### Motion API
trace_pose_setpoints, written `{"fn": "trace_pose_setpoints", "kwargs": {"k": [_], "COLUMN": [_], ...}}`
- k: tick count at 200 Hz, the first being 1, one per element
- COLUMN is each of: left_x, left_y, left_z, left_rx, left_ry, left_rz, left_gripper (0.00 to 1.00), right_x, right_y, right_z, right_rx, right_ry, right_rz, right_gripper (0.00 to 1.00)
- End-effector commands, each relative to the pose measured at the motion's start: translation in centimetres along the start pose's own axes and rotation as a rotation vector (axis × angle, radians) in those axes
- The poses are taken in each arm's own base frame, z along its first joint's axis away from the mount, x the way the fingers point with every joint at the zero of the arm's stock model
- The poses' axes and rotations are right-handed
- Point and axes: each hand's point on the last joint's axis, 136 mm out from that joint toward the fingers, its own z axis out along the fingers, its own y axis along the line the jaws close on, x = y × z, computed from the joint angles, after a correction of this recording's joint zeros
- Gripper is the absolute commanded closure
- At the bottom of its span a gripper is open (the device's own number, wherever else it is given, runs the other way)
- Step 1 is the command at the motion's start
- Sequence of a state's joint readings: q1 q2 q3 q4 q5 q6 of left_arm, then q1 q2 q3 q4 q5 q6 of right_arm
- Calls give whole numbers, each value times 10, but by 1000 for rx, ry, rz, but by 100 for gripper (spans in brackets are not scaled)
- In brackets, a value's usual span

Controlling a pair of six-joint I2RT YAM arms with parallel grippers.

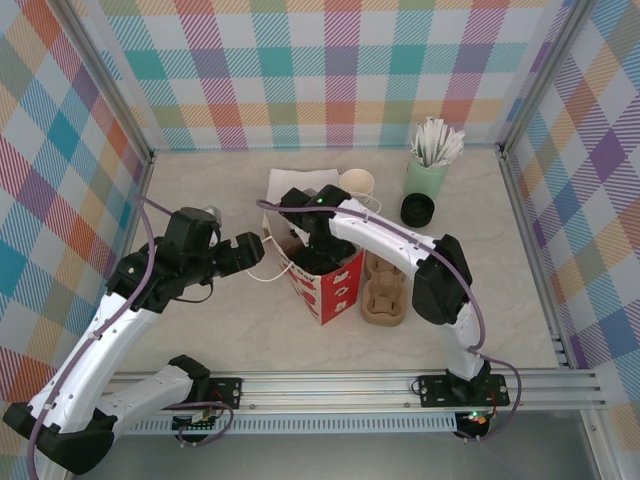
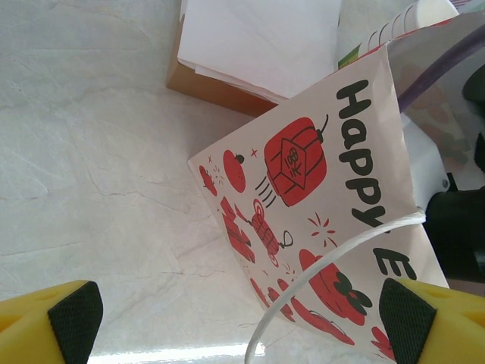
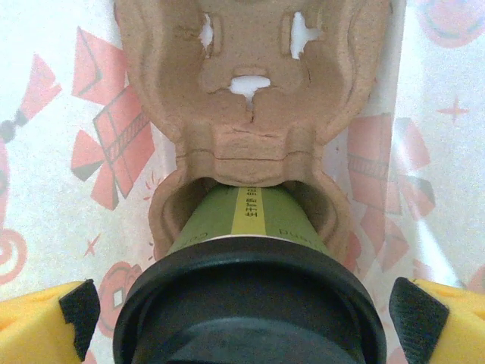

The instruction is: Pack the takeout coffee

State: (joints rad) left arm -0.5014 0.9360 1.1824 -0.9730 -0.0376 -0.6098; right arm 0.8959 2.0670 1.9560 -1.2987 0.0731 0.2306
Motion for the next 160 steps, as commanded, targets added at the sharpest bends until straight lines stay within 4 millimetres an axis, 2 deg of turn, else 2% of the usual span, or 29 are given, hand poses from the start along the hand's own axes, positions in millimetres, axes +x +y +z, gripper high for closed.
{"fn": "trace_pose_setpoints", "kwargs": {"k": [1,109,160], "left_x": [-3,0,0], "left_y": [-3,-3,-3], "left_z": [-2,-1,-1], "left_rx": [12,17,21], "left_ry": [-7,4,4], "left_rz": [6,2,-1], "left_gripper": [3,1,1], "right_x": [4,3,1], "right_y": [-7,-8,-7], "right_z": [-37,-92,-109], "right_rx": [8,3,-15], "right_ry": [-47,-129,-160], "right_rz": [19,27,25], "right_gripper": [0,0,0]}}
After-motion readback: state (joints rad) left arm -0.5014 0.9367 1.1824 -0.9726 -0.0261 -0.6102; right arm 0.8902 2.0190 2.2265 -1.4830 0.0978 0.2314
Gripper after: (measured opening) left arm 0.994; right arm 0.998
